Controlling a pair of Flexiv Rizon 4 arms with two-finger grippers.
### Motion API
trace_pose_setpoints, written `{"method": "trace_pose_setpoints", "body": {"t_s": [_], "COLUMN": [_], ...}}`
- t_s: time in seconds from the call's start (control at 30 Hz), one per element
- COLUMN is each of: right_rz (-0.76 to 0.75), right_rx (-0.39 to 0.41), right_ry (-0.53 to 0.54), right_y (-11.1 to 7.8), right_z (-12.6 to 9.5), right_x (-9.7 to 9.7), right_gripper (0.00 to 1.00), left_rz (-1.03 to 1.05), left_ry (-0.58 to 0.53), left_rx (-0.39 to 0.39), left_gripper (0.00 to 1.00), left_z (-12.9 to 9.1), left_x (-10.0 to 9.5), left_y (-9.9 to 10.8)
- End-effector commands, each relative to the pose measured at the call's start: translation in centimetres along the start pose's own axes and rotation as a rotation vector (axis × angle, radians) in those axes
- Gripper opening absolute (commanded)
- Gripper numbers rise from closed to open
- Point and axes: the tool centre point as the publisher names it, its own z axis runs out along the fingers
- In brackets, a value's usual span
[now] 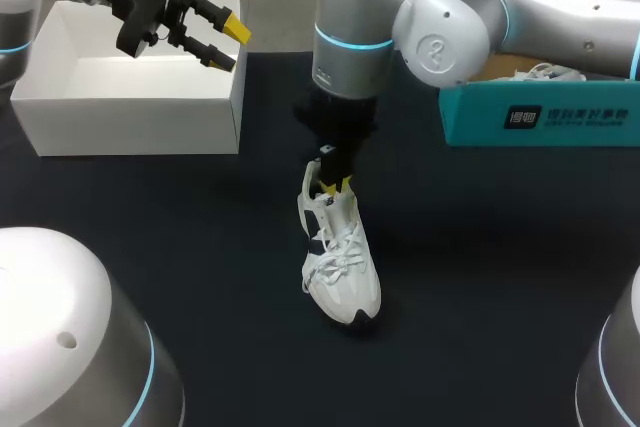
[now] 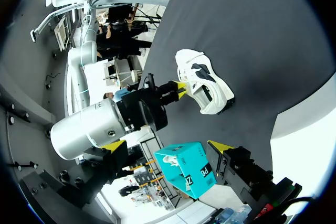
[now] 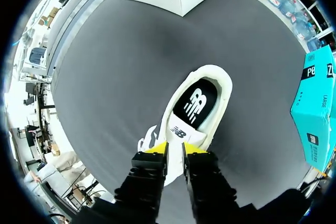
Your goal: Take the shoe out of the shoebox, open the shoe tongue, remove and reinsert the insole, then place the shoe into the shoebox
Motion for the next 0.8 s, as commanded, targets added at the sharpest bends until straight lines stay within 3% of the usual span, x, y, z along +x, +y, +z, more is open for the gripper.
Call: {"method": "trace_pose_setpoints", "body": {"t_s": [0.03,0.4,0.5,0.6,0.8], "right_rz": [0.001,0.001,-0.100,-0.294,-0.608], "right_rx": [-0.003,-0.003,0.014,0.004,0.003], "right_ry": [0.001,0.001,-0.103,-0.170,-0.211], "right_y": [-0.1,-0.1,-0.2,0.1,1.1], "right_z": [0.0,0.0,-1.3,-2.5,-3.3], "right_x": [0.0,0.0,-0.6,-1.4,-2.8], "right_gripper": [1.00,1.00,1.00,1.00,1.00], "left_rz": [0.001,0.001,0.001,0.001,0.001], "left_ry": [0.003,0.003,0.003,0.003,0.003], "left_rx": [0.001,0.001,0.001,0.001,0.001], "left_gripper": [1.00,1.00,1.00,1.00,1.00], "left_z": [0.0,0.0,0.0,0.0,0.0], "left_x": [0.0,0.0,0.0,0.0,0.0], "left_y": [0.0,0.0,0.0,0.0,0.0]}}
